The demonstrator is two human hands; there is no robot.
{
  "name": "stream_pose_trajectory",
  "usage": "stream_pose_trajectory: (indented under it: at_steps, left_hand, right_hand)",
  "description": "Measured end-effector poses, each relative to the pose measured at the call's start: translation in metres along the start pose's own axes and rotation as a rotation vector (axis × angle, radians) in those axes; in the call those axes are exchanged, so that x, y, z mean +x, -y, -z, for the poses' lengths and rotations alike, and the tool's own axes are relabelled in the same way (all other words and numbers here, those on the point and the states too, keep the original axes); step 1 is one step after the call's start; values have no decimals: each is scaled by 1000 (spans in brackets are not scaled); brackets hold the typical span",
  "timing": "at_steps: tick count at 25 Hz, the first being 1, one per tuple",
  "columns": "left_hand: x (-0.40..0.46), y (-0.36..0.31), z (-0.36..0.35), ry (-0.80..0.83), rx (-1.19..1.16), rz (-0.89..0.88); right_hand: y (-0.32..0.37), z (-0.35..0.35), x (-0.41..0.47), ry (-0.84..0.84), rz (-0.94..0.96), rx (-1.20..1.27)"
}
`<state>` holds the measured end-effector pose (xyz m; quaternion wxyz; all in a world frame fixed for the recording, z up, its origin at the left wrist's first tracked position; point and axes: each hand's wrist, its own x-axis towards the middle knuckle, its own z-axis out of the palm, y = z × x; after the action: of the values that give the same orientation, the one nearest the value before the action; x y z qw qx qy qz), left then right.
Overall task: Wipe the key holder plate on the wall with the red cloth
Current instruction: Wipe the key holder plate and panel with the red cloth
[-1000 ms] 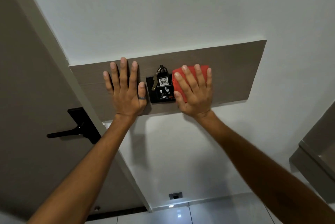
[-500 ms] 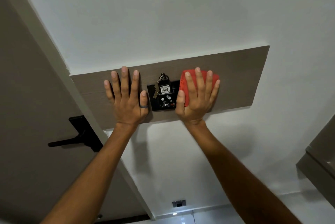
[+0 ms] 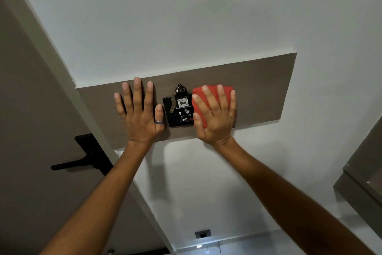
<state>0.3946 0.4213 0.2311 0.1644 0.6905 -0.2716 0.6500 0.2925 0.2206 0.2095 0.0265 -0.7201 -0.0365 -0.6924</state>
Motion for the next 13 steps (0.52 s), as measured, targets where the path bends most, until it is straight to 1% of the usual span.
stream_pose_trajectory:
  at_steps: [1, 2, 3, 5, 6, 7, 8, 9, 10, 11, 12, 13]
  left_hand:
    - [0, -1, 0, 0, 7, 3]
    - [1, -2, 0, -4, 2, 7]
    - [2, -3, 0, -4, -1, 10]
    - [2, -2, 1, 1, 12, 14]
    - [2, -2, 2, 5, 15, 15]
    - [2, -3, 2, 3, 8, 17]
    - [2, -3, 2, -1, -6, 20]
    - [2, -3, 2, -2, -12, 23]
    - [2, -2, 2, -3, -9, 23]
    - [3, -2, 2, -4, -3, 22]
    - [4, -3, 2, -8, -4, 16]
    - [4, -3, 2, -7, -14, 15]
  right_hand:
    - [-19, 1, 4, -10, 91, -51]
    - [-25, 1, 5, -18, 111, -81]
    - [-19, -2, 3, -27, 46, -91]
    - [13, -10, -1, -76, -144, -91]
    - [21, -11, -3, -75, -184, -63]
    - [17, -9, -3, -51, -153, -33]
    - [7, -5, -1, -25, -44, -18]
    - [-5, 1, 2, -5, 61, -47]
    - [-13, 3, 5, -4, 106, -90]
    - [-13, 2, 7, -11, 51, -118]
    - [-5, -3, 9, -44, -95, -135]
    - [10, -11, 11, -96, -297, -130]
